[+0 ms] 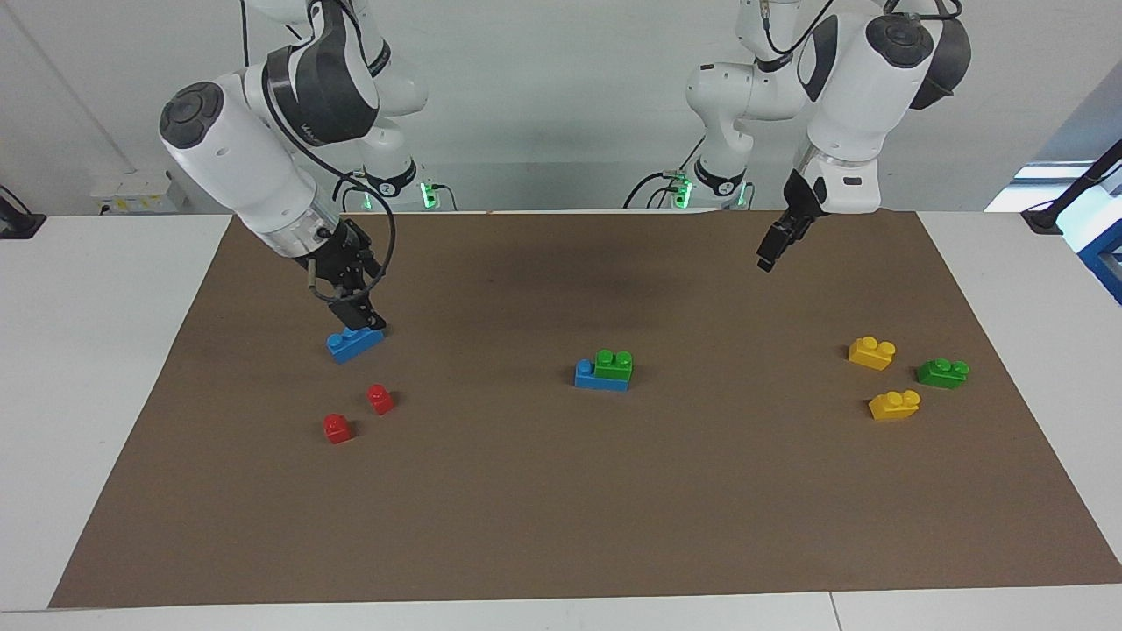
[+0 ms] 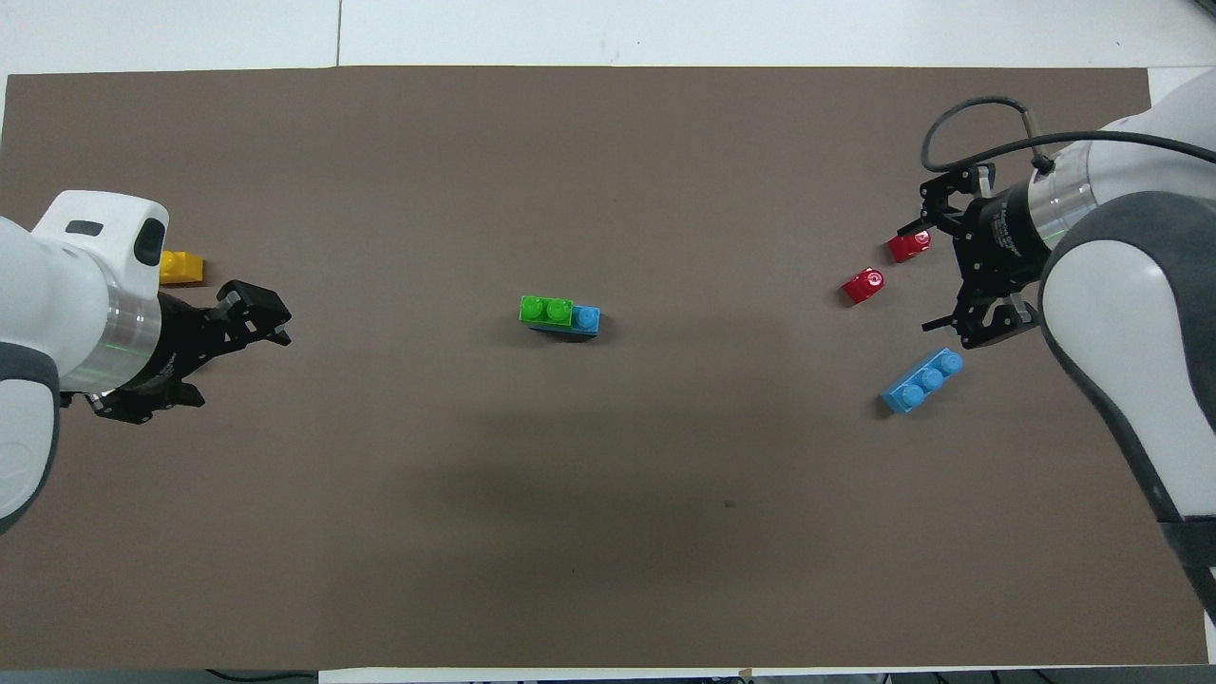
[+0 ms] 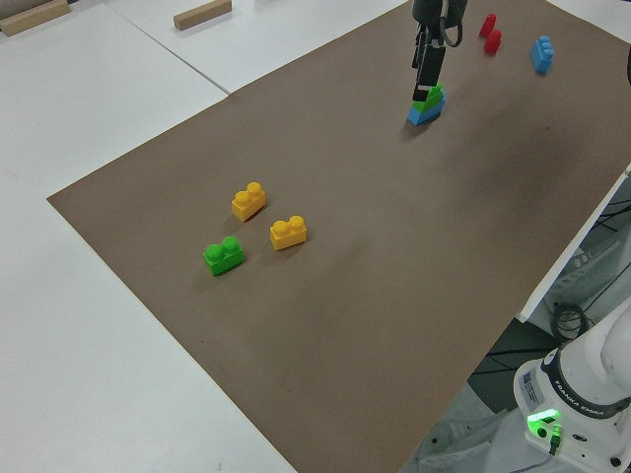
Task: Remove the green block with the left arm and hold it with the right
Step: 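Move the left gripper and the right gripper toward the green-blue brick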
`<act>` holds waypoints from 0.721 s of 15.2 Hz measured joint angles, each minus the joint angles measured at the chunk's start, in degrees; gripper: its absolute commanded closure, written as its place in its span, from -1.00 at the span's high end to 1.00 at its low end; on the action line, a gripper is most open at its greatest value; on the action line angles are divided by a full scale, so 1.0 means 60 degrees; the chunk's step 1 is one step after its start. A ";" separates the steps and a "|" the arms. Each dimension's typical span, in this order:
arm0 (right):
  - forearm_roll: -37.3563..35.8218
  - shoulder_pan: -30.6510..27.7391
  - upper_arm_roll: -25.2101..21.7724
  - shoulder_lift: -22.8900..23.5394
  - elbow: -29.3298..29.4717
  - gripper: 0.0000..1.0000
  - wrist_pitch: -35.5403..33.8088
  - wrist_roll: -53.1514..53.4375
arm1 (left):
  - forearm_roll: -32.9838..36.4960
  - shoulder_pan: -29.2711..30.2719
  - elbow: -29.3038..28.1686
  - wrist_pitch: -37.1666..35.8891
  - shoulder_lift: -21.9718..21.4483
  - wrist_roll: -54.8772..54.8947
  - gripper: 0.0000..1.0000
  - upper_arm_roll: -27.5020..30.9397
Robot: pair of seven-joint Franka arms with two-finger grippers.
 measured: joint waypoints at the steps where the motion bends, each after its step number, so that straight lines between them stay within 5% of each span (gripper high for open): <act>1: 0.0397 -0.0006 -0.0003 0.0160 0.0003 1.00 0.0204 -0.0010 | 0.0000 -0.0138 -0.0117 0.0252 -0.0008 -0.0690 1.00 -0.0006; 11: 0.3001 0.0862 0.0079 0.1814 -0.0017 1.00 0.1474 -0.1138 | -0.0001 -0.1338 -0.0971 0.1696 0.0025 -0.4773 1.00 -0.0025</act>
